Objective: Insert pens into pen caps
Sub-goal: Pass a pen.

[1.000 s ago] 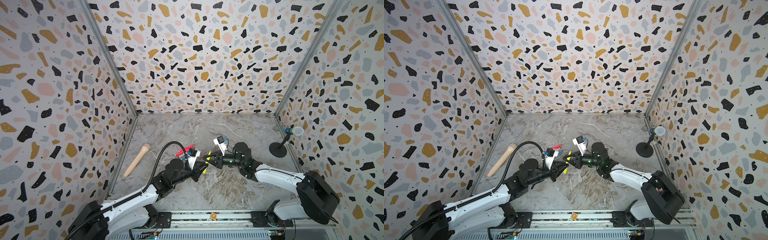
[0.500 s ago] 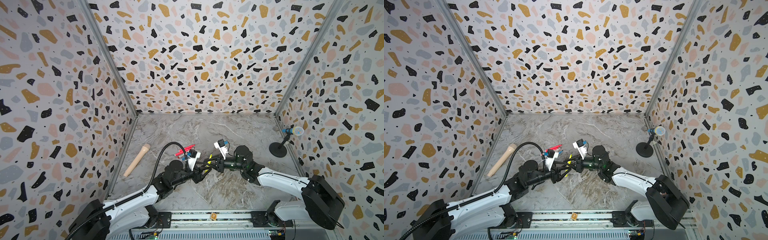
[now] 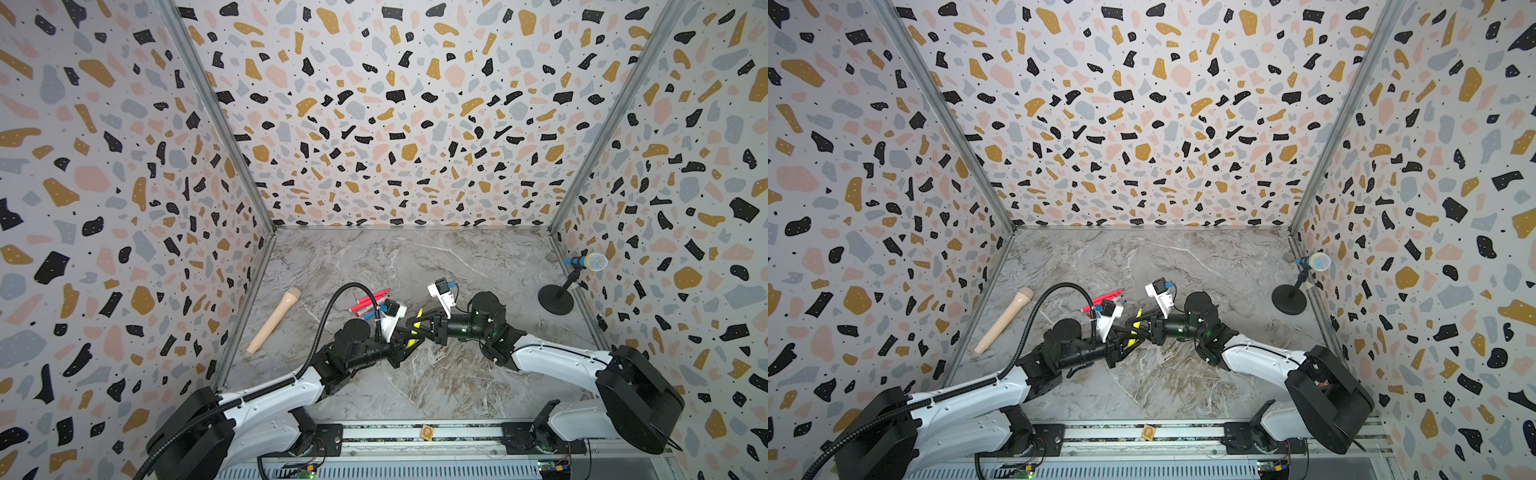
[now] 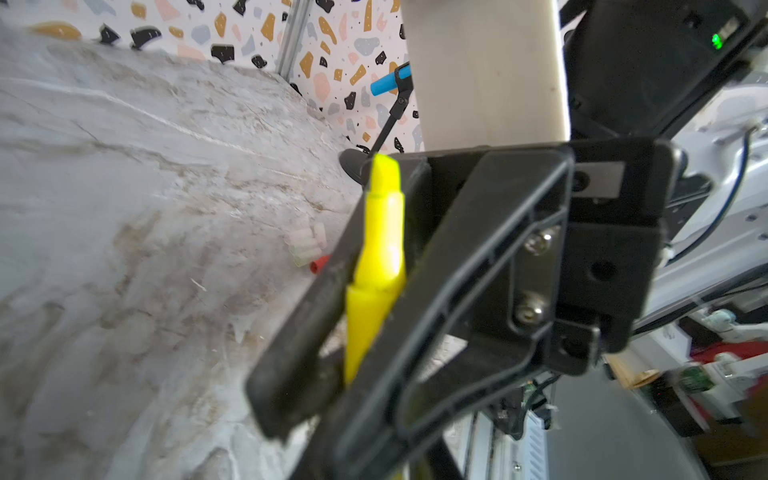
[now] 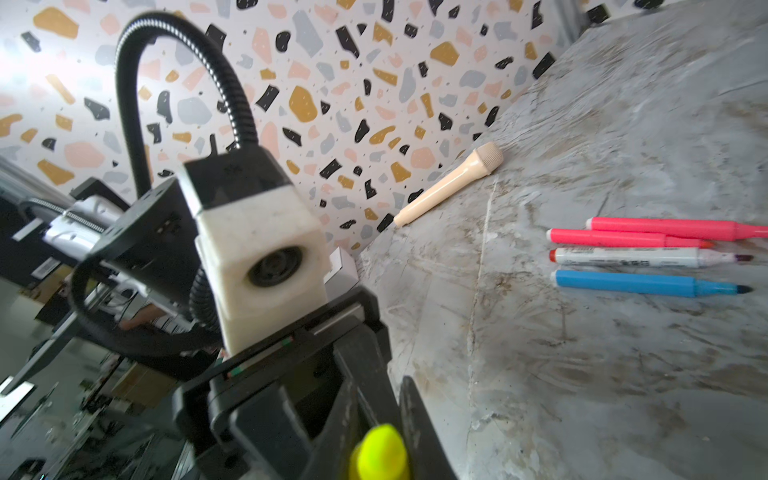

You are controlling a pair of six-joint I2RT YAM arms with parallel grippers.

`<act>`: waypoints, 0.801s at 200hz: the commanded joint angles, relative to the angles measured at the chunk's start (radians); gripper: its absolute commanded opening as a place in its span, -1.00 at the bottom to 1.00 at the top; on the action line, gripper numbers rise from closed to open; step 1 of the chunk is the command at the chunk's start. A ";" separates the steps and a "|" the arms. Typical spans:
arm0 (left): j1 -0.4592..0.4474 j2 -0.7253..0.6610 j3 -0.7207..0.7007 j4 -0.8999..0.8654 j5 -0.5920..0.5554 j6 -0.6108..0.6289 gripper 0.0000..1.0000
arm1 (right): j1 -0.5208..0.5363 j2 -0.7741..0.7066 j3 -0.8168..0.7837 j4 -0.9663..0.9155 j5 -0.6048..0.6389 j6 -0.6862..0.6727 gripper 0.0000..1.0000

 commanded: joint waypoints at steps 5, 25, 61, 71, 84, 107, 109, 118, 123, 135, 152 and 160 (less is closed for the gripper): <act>-0.004 -0.002 0.030 0.057 0.017 -0.004 -0.83 | 0.003 -0.001 0.013 0.032 -0.002 -0.005 -1.00; -0.004 0.000 0.036 0.045 0.015 -0.003 -0.97 | 0.003 -0.006 0.011 0.022 0.005 -0.012 -1.00; -0.004 0.005 0.046 0.017 0.003 0.004 -1.00 | 0.004 -0.020 0.011 0.003 0.017 -0.027 -0.92; -0.003 0.003 0.046 0.013 -0.011 0.003 -1.00 | 0.003 -0.026 0.011 -0.007 0.025 -0.030 -0.72; -0.004 0.003 0.048 0.006 -0.023 0.004 -1.00 | 0.004 -0.046 0.010 -0.030 0.043 -0.037 -0.15; -0.004 0.003 0.047 -0.010 -0.045 0.014 -1.00 | -0.003 -0.116 0.011 -0.126 0.115 -0.071 0.51; -0.003 0.003 0.047 -0.011 -0.046 0.015 -1.00 | -0.005 -0.124 0.011 -0.145 0.121 -0.074 0.52; -0.003 0.000 0.045 -0.015 -0.052 0.019 -1.00 | -0.014 -0.163 0.011 -0.199 0.147 -0.090 0.56; -0.004 -0.001 0.043 -0.016 -0.053 0.021 -1.00 | -0.023 -0.184 0.011 -0.233 0.160 -0.101 0.57; -0.004 -0.009 0.037 -0.018 -0.065 0.024 -1.00 | -0.052 -0.241 0.011 -0.322 0.200 -0.114 0.57; -0.003 -0.026 0.031 -0.032 -0.088 0.036 -1.00 | -0.121 -0.318 0.013 -0.470 0.265 -0.123 0.57; -0.003 -0.034 0.031 -0.047 -0.106 0.046 -1.00 | -0.167 -0.344 0.023 -0.567 0.317 -0.124 0.56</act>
